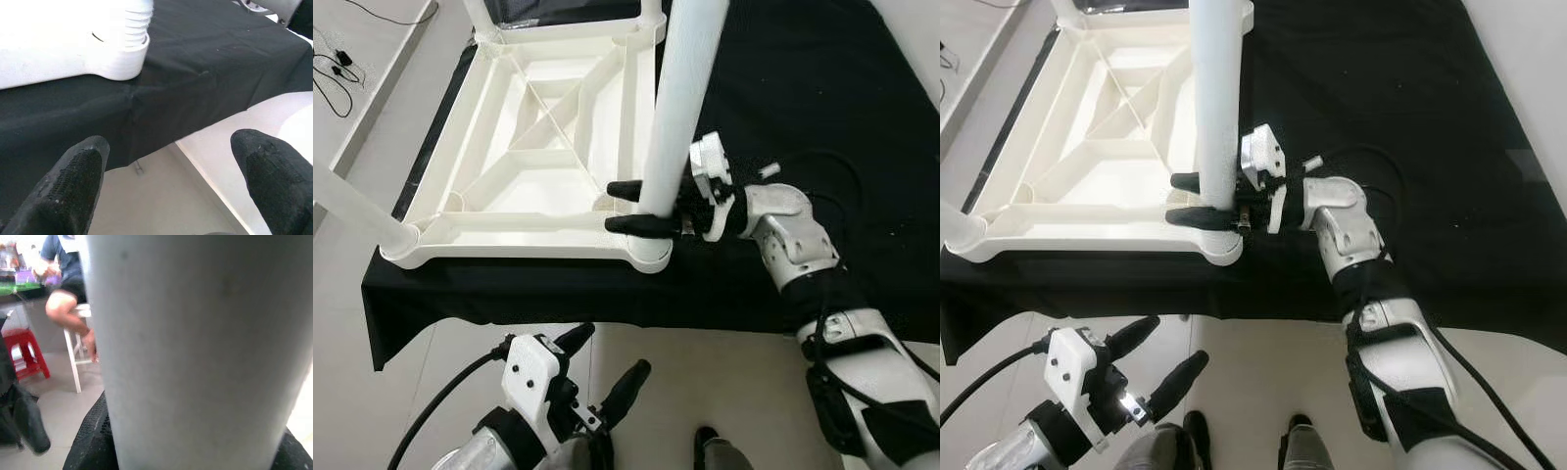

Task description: Building children table

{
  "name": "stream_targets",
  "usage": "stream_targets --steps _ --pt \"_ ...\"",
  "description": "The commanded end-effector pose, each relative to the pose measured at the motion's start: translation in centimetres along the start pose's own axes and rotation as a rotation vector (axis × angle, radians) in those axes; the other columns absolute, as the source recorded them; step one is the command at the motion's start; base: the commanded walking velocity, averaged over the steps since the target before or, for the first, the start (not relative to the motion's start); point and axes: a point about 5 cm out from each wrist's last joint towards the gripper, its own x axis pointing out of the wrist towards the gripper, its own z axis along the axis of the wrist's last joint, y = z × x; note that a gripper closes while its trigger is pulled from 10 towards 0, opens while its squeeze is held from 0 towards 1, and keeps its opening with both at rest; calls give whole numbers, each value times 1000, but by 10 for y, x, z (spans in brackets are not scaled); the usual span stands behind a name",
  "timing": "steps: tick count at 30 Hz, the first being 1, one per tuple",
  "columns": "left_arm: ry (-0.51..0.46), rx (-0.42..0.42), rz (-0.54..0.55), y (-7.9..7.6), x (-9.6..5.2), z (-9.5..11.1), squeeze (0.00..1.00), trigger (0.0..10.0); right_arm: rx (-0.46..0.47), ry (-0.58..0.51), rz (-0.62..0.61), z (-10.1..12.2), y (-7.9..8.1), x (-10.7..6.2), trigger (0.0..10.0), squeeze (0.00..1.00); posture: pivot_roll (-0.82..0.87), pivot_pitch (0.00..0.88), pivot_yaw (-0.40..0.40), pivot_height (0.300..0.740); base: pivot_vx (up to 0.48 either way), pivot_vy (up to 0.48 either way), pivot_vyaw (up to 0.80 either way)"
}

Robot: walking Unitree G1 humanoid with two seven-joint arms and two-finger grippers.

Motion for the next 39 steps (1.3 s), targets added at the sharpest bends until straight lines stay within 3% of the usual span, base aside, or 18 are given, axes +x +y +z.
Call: stream_targets --steps 1,8,20,28,34,38,39 --pt "32 -1 0 1 -4 -3 0 10000 44 126 97 -26 18 6 10000 0 112 384 92 740 0 0 0" --pt "31 -1 -1 1 -3 -3 0 10000 19 177 133 -27 18 6 10000 0 110 381 90 740 0 0 0" --pt "28 -2 2 1 -3 -3 0 10000 62 138 179 -17 13 10 10000 0 106 380 88 740 0 0 0" --pt "28 -6 4 -1 -4 -4 0 10000 130 99 33 -13 -2 18 10000 0 101 372 84 740 0 0 0" --pt "28 -8 6 0 -4 -4 0 10000 142 127 -24 -20 -2 22 10000 0 98 368 84 740 0 0 0" --pt "30 -9 7 -1 -5 -6 0 10000 178 216 -219 -40 1 23 10000 0 81 363 57 740 0 0 0" --pt "30 -9 7 -1 -5 -6 0 10000 178 216 -219 -40 1 23 10000 0 81 363 57 740 0 0 0"
